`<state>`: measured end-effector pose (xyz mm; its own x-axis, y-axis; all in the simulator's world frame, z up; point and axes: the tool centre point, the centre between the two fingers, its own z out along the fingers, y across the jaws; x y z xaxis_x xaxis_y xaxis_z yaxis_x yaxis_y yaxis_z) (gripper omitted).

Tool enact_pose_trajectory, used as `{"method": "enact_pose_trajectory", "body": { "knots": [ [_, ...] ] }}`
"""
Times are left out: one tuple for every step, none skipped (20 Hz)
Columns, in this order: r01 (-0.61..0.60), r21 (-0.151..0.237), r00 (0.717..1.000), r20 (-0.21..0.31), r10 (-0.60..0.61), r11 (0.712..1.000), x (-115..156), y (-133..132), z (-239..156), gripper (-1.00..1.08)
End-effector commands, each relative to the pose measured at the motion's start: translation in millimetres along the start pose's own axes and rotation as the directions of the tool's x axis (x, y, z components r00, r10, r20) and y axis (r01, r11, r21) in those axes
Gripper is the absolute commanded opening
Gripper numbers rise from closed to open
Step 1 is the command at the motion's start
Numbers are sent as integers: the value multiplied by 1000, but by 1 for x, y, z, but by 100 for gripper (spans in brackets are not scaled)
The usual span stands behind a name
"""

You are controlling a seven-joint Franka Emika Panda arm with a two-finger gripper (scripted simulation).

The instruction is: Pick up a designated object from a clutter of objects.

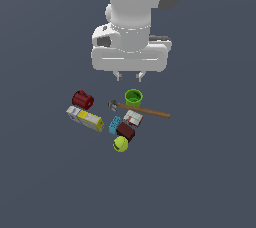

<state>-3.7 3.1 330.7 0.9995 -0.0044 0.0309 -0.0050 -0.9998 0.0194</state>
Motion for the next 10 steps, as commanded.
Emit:
{"method": "enact_pose_trajectory", "body": {
  "knots": [
    [16, -2, 1000, 1, -16, 1000, -3, -3, 9, 28],
    [24, -2, 1000, 1, -24, 1000, -4, -4, 13, 28],
    [33, -3, 999, 2, -33, 999, -6, -6, 18, 28],
    [44, -4, 999, 2, -44, 999, -7, -8, 23, 28],
    [55, -5, 999, 2, -55, 998, -9, -9, 29, 28],
    [67, -6, 998, 3, -67, 998, -12, -11, 36, 28],
    [80, -7, 997, 3, -80, 997, -15, -14, 42, 28],
    [94, -8, 996, 3, -94, 996, -18, -16, 49, 28],
    [109, -9, 994, 4, -109, 994, -21, -18, 57, 28],
    [125, -10, 992, 4, -125, 992, -25, -21, 65, 28]
  ]
}}
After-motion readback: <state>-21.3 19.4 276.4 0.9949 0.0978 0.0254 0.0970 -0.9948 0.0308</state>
